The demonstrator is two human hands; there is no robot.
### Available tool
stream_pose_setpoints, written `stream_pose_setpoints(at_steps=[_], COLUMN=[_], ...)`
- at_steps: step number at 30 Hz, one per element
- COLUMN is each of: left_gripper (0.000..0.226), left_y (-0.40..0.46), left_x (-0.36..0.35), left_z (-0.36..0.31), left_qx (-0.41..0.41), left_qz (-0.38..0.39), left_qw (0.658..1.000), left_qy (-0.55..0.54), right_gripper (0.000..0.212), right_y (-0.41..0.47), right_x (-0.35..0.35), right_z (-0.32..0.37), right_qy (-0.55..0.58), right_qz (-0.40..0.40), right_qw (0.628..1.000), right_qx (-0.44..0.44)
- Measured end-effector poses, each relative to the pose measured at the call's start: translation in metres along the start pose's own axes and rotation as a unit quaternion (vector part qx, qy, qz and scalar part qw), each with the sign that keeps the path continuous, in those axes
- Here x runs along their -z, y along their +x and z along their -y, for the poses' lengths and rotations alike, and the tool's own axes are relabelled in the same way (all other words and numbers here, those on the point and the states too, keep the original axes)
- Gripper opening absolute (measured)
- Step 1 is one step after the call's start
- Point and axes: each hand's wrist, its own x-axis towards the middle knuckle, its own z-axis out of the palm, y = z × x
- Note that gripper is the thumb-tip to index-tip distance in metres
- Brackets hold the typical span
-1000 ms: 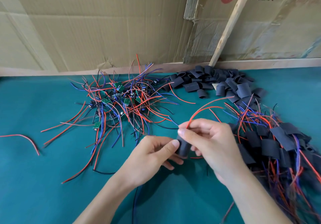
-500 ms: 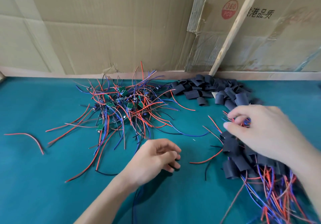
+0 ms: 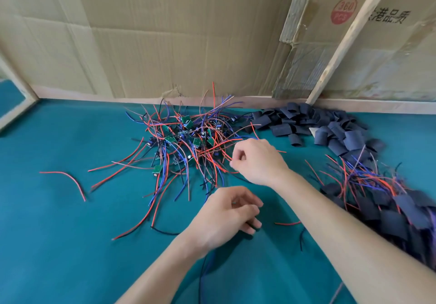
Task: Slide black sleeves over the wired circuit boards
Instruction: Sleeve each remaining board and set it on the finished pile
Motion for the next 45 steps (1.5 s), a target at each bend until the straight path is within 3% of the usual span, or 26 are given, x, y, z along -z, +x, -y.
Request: stream_pose_setpoints(at_steps=[4,9,14,19,23,34,38,40,42,45], left_gripper=[0.012,0.018,0.021,0.025,0.027,0.034,0.042,0.045,0.045,0.035], left_y=[0.001,0.003,0.004,0.005,0.004,0.003,0.004,0.004,0.003,0.003], left_x=[0.002,0.006,0.007,0.007,0.011,0.014,0.016,0.018,0.018,0.017], left_z=[-0.002,-0.006,-0.005,-0.006,-0.007,-0.007,-0.003,-0.002,-0.002,-0.004], left_qx=[0.008,0.032,0.046,0.033,0.035,0.013,0.027,0.024,0.019,0.012], left_qz=[-0.019,-0.086,-0.104,-0.076,-0.066,-0.033,-0.018,-0.020,-0.021,-0.028], left_qw=[0.999,0.978,0.961,0.951,0.939,0.930,0.937,0.950,0.961,0.975], left_qy=[-0.040,-0.185,-0.251,-0.298,-0.335,-0.367,-0.348,-0.311,-0.276,-0.221], right_gripper=[0.024,0.016,0.013,0.006,0.010,0.012,0.007,0.019,0.026,0.035], right_y=[-0.012,-0.056,-0.101,-0.144,-0.157,-0.178,-0.177,-0.176,-0.170,-0.136], right_x=[0.017,0.025,0.014,0.008,0.002,0.007,0.006,0.012,0.033,0.064], right_z=[-0.008,-0.018,-0.021,-0.006,-0.002,0.003,0.011,0.009,0.001,-0.027], right_qy=[0.182,0.398,0.474,0.394,0.222,0.124,0.099,0.133,0.163,0.112], right_qz=[-0.067,-0.114,-0.144,-0.113,-0.120,-0.094,0.031,0.136,0.098,-0.070], right_qw=[0.980,0.907,0.865,0.912,0.963,0.968,0.974,0.966,0.970,0.989], right_qx=[-0.038,-0.080,-0.084,0.009,0.097,0.194,0.200,0.173,0.150,0.068])
